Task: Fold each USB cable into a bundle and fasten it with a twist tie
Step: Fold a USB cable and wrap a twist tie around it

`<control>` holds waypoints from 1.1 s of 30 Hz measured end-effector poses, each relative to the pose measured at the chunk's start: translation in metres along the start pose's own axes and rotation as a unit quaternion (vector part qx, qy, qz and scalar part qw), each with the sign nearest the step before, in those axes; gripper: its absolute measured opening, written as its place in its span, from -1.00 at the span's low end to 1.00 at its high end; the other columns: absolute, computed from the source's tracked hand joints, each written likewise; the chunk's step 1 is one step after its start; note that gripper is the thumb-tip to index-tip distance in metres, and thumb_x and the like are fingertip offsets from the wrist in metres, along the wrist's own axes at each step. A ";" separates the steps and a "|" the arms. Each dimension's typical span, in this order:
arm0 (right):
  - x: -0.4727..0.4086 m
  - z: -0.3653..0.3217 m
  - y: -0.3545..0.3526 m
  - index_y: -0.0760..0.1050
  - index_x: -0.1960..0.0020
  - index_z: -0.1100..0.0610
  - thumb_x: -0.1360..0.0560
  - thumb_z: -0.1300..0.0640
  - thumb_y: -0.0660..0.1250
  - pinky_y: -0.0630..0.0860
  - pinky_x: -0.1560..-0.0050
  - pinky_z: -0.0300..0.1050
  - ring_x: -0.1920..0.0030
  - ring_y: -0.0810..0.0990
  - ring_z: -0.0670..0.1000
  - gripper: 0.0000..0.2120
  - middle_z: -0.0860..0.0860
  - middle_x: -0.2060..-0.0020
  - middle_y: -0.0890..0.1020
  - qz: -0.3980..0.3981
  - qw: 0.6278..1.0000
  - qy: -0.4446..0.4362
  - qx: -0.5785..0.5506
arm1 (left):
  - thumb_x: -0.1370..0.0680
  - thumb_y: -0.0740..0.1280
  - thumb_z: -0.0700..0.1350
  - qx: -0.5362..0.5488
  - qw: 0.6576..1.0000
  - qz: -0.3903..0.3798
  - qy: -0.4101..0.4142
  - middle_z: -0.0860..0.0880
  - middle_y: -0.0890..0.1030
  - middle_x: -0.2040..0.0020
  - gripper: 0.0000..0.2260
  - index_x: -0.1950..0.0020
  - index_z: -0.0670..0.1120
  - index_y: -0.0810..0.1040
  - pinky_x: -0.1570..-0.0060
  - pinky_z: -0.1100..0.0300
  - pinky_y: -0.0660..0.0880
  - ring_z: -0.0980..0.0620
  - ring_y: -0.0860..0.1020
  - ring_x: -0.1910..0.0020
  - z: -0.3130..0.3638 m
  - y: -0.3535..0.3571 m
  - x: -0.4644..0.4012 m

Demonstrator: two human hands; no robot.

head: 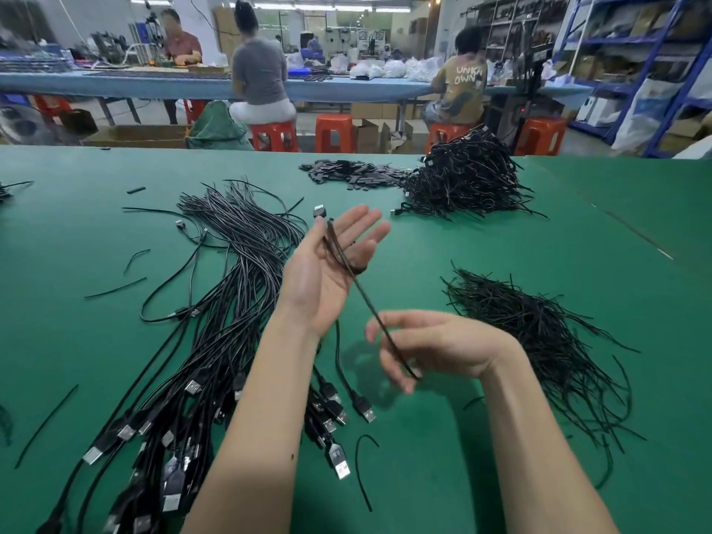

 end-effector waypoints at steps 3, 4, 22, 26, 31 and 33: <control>-0.003 0.029 -0.012 0.42 -0.04 0.16 -0.70 0.19 0.18 0.33 0.28 -0.12 0.44 0.42 0.00 -0.91 -0.02 0.50 0.37 0.024 0.995 0.064 0.070 | -0.73 -0.02 -0.01 -0.010 1.000 -0.022 0.003 -0.18 0.62 -0.27 -0.57 -0.29 -0.25 0.52 0.41 0.43 0.50 0.12 0.68 0.21 0.014 -0.003 0.005; -0.002 0.032 -0.017 0.43 -0.03 0.15 -0.70 0.16 0.19 0.29 0.34 -0.17 0.48 0.36 -0.04 -0.90 -0.05 0.51 0.33 0.040 0.993 0.079 0.076 | -0.73 -0.01 -0.02 -0.007 1.000 -0.030 0.000 -0.17 0.61 -0.29 -0.59 -0.29 -0.23 0.52 0.47 0.45 0.45 0.18 0.63 0.31 0.017 -0.004 0.007; 0.009 -0.038 -0.061 0.59 -0.09 0.08 -0.43 -0.43 0.33 0.46 0.43 -0.25 0.39 0.58 -0.06 -0.41 -0.06 0.24 0.70 0.404 0.911 -0.026 -0.078 | -0.67 0.11 0.04 -0.684 0.711 -0.011 0.161 0.00 0.67 0.04 -0.72 -0.24 0.01 0.54 0.06 0.07 0.54 0.02 0.61 0.08 0.000 0.009 0.007; 0.011 -0.047 -0.064 0.63 0.12 0.10 -0.49 0.00 0.51 0.45 0.44 -0.33 0.44 0.54 -0.13 -0.83 -0.10 0.33 0.66 0.421 0.905 -0.054 0.014 | -0.66 0.10 -0.07 -0.705 0.685 -0.029 0.181 0.09 0.60 0.05 -0.71 -0.35 0.04 0.44 0.06 0.10 0.51 -0.01 0.57 0.07 -0.006 0.011 0.006; 0.017 -0.056 -0.068 0.62 -0.01 0.12 -0.64 0.16 0.31 0.65 0.20 -0.15 0.31 0.64 0.00 -0.89 -0.03 0.36 0.63 0.391 0.907 -0.140 -0.072 | -0.72 0.07 -0.05 -0.635 0.750 -0.008 0.183 0.14 0.62 0.09 -0.67 -0.45 0.04 0.46 0.13 0.33 0.39 0.28 0.59 0.13 -0.003 0.005 0.004; 0.015 -0.061 -0.060 0.63 -0.12 0.10 -0.68 0.10 0.25 0.62 0.24 -0.10 0.38 0.59 0.00 -0.81 -0.06 0.43 0.50 0.319 0.932 -0.160 -0.067 | -0.73 0.04 -0.04 -0.552 0.822 -0.004 0.142 0.06 0.65 -0.16 -0.67 -0.40 0.00 0.50 0.08 0.25 0.46 0.25 0.63 -0.06 -0.007 0.003 -0.001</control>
Point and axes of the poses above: each hand's wrist, its own x-axis away from the middle knuckle, its own y-axis out of the palm, z = x × y, the point moved 10 cm from there along -x, towards the middle knuckle
